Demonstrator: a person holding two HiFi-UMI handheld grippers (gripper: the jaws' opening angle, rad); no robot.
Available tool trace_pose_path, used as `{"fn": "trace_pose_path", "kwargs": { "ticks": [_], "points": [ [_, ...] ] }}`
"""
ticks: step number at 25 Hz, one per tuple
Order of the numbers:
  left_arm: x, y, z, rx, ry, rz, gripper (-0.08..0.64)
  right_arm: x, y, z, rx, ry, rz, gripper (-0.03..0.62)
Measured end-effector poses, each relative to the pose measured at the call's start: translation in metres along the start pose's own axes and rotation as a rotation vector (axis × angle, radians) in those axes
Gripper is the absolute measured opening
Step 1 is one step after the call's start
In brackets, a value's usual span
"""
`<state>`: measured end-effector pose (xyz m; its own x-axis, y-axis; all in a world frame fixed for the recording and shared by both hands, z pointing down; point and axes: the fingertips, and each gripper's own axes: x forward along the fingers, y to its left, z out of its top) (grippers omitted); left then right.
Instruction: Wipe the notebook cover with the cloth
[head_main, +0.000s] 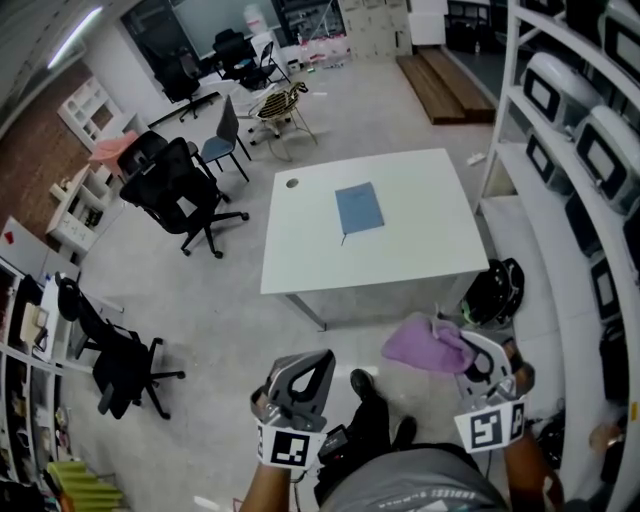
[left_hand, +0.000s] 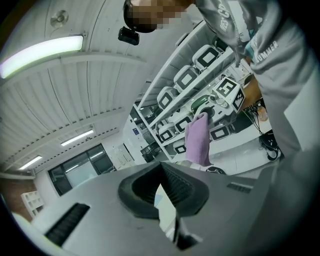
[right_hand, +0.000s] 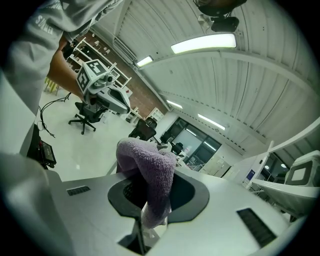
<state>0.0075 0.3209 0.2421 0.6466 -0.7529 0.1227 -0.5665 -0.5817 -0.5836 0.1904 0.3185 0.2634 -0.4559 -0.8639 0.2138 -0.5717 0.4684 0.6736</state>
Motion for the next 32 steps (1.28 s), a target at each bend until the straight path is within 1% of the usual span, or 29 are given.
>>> {"fn": "trace_pose_path", "kwargs": {
  "ticks": [6,15,19,24,29,32],
  "points": [
    [0.04,0.035,-0.024,-0.005,-0.011,-0.026,0.002,0.049,-0.025,-0.002,0.009,0.019,-0.017,0.083],
    [0.108,0.11,-0.072,-0.013,-0.046,-0.054,0.002,0.149,-0.053,-0.012,0.022,0.06,-0.037,0.083],
    [0.128,0.149,-0.094,-0.025,-0.067,-0.053,0.002,0.194,-0.059,-0.01,0.032,0.087,-0.032,0.083],
    [0.144,0.193,-0.118,-0.025,-0.081,-0.043,0.002,0.243,-0.072,0.001,0.02,0.089,-0.048,0.083],
    [0.159,0.221,-0.135,-0.034,-0.082,-0.025,0.002,0.282,-0.075,-0.002,0.033,0.097,-0.024,0.083],
    [0.169,0.231,-0.151,-0.045,-0.058,-0.022,0.002,0.306,-0.076,-0.008,0.04,0.098,-0.007,0.083]
  ]
}}
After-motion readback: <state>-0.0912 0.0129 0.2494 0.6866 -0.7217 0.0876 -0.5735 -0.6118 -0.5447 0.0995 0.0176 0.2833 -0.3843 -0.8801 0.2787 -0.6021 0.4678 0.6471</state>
